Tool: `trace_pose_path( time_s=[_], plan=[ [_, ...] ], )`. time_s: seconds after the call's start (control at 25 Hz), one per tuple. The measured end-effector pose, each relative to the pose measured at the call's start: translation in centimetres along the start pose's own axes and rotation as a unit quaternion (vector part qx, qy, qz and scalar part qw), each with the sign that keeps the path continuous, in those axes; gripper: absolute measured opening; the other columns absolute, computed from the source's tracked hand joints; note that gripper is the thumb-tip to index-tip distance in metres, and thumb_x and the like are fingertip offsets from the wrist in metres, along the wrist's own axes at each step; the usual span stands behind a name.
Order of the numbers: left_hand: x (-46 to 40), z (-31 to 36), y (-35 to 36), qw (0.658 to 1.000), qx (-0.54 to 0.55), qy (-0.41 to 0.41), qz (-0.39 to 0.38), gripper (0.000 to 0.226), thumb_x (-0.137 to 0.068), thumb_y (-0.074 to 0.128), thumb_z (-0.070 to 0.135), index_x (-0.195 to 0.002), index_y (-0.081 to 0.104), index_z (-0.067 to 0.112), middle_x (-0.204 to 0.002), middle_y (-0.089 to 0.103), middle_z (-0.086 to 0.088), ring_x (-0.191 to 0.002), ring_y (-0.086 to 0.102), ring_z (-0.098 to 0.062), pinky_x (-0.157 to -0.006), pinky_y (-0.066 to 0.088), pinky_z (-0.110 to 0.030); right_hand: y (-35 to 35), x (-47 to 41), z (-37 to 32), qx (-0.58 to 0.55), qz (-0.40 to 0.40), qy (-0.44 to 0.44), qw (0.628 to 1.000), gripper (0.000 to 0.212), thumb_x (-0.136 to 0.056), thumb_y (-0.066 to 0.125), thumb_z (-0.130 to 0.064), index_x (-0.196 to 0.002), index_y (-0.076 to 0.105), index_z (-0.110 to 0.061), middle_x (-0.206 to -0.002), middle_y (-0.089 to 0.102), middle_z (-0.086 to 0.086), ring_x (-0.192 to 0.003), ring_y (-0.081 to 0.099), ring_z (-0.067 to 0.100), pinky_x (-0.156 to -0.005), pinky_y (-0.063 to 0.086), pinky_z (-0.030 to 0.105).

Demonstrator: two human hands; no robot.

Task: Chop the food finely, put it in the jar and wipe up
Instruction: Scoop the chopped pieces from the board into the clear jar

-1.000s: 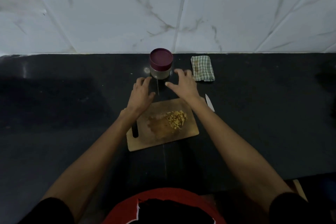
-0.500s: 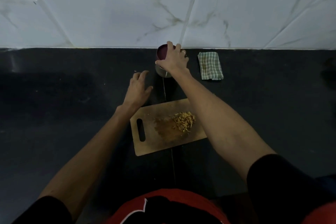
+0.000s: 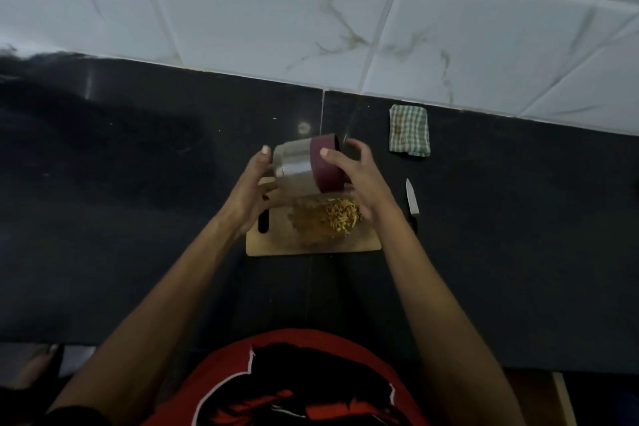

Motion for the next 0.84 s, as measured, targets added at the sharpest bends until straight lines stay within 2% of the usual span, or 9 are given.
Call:
trace_pose_path(
  time_s=[0.08, 0.2, 0.32, 0.4, 0.48, 0.6, 0.68, 0.72, 0.84],
  plan=[
    [1.2, -0.4, 1.2, 1.000, 0.015, 0.008, -0.020, 0.053, -0.089, 0.041, 0.058, -0.132, 0.046, 0.029, -0.134, 0.046, -0.010, -0.118, 0.052, -0.029, -0.087, 0.054, -0.047, 0.1, 2.2, 1.6, -0.048, -0.026, 0.032, 0.998, 0.077, -0.084, 0.074, -0.036, -0.146, 0.030, -0.027, -0.134, 0.048, 0.012, -0.114, 0.057, 0.029, -0.090, 0.056, 0.051],
    [2.4, -0.5, 2.3, 0.999, -0.024, 0.020, -0.010, 0.057, -0.086, 0.044, 0.055, -0.137, 0.037, 0.030, -0.130, 0.045, -0.004, -0.115, 0.053, -0.022, -0.078, 0.056, -0.031, 0.9, 4.7, 3.4, -0.081, -0.066, 0.063, 0.993, 0.067, -0.088, 0.067, -0.040, -0.145, 0.036, -0.024, -0.130, 0.051, 0.009, -0.115, 0.057, 0.029, -0.087, 0.057, 0.052],
    [2.9, -0.8, 3.1, 0.995, -0.095, 0.019, 0.032, 0.052, -0.086, 0.048, 0.055, -0.131, 0.045, 0.028, -0.119, 0.051, 0.001, -0.104, 0.056, -0.017, -0.068, 0.050, -0.023, 0.7, 5.9, 4.7, -0.050, -0.076, 0.068, 0.994, 0.059, -0.089, 0.063, -0.050, -0.141, 0.043, -0.029, -0.130, 0.054, 0.009, -0.112, 0.061, 0.031, -0.078, 0.060, 0.046],
    [2.8, -1.5, 3.2, 0.995, -0.087, 0.008, 0.047, 0.053, -0.079, 0.053, 0.059, -0.120, 0.054, 0.025, -0.116, 0.056, -0.005, -0.103, 0.059, -0.026, -0.074, 0.055, -0.035, 0.3, 6.1, 5.1, -0.040, -0.064, 0.049, 0.996, 0.057, -0.088, 0.066, -0.048, -0.138, 0.046, -0.030, -0.133, 0.054, 0.008, -0.113, 0.061, 0.028, -0.076, 0.060, 0.040],
    [2.6, -2.9, 3.5, 0.998, -0.029, -0.044, 0.034, 0.059, -0.075, 0.058, 0.062, -0.116, 0.060, 0.020, -0.119, 0.060, -0.015, -0.107, 0.059, -0.035, -0.082, 0.053, -0.050, -0.5, 6.3, 4.8, 0.024, -0.038, -0.027, 0.999, 0.062, -0.083, 0.073, -0.043, -0.138, 0.046, -0.033, -0.137, 0.050, 0.003, -0.119, 0.055, 0.021, -0.083, 0.056, 0.034],
    [2.7, -4.3, 3.7, 0.995, 0.016, -0.091, 0.022, 0.062, -0.075, 0.057, 0.061, -0.120, 0.060, 0.018, -0.120, 0.062, -0.016, -0.107, 0.061, -0.035, -0.075, 0.054, -0.048, -1.2, 6.7, 4.5, 0.143, -0.045, -0.123, 0.981, 0.082, -0.074, 0.080, -0.048, -0.143, 0.035, -0.044, -0.143, 0.038, -0.005, -0.129, 0.042, 0.013, -0.101, 0.044, 0.032],
    [2.5, -4.7, 3.6, 0.996, 0.021, -0.089, 0.017, 0.066, -0.074, 0.059, 0.063, -0.123, 0.058, 0.019, -0.122, 0.061, -0.016, -0.109, 0.060, -0.036, -0.072, 0.055, -0.047, -1.3, 6.9, 4.7, 0.143, -0.070, -0.103, 0.982, 0.089, -0.074, 0.074, -0.058, -0.148, 0.025, -0.047, -0.151, 0.031, -0.005, -0.136, 0.036, 0.014, -0.106, 0.038, 0.033],
    [2.5, -4.8, 3.6, 0.996, 0.023, -0.090, 0.017, 0.067, -0.073, 0.060, 0.063, -0.123, 0.058, 0.018, -0.123, 0.061, -0.016, -0.109, 0.060, -0.036, -0.072, 0.055, -0.047, -1.5, 6.8, 4.9, 0.131, -0.067, -0.077, 0.986, 0.088, -0.078, 0.069, -0.062, -0.150, 0.021, -0.046, -0.154, 0.029, -0.003, -0.138, 0.035, 0.017, -0.106, 0.039, 0.035],
    [2.3, -5.0, 3.3, 0.995, 0.022, -0.094, 0.029, 0.067, -0.073, 0.062, 0.063, -0.122, 0.059, 0.017, -0.121, 0.062, -0.017, -0.107, 0.062, -0.036, -0.074, 0.055, -0.049, -2.0, 6.4, 4.8, 0.138, -0.063, -0.045, 0.987, 0.065, -0.088, 0.062, -0.054, -0.145, 0.031, -0.045, -0.147, 0.039, -0.002, -0.135, 0.042, 0.024, -0.091, 0.053, 0.038]
  ],
)
Point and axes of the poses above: each hand's wrist, its own x-axis away from the middle knuckle, its own y-axis out of the palm, z = x × y, the point moved 7 cm from there along -x, towards the middle knuckle
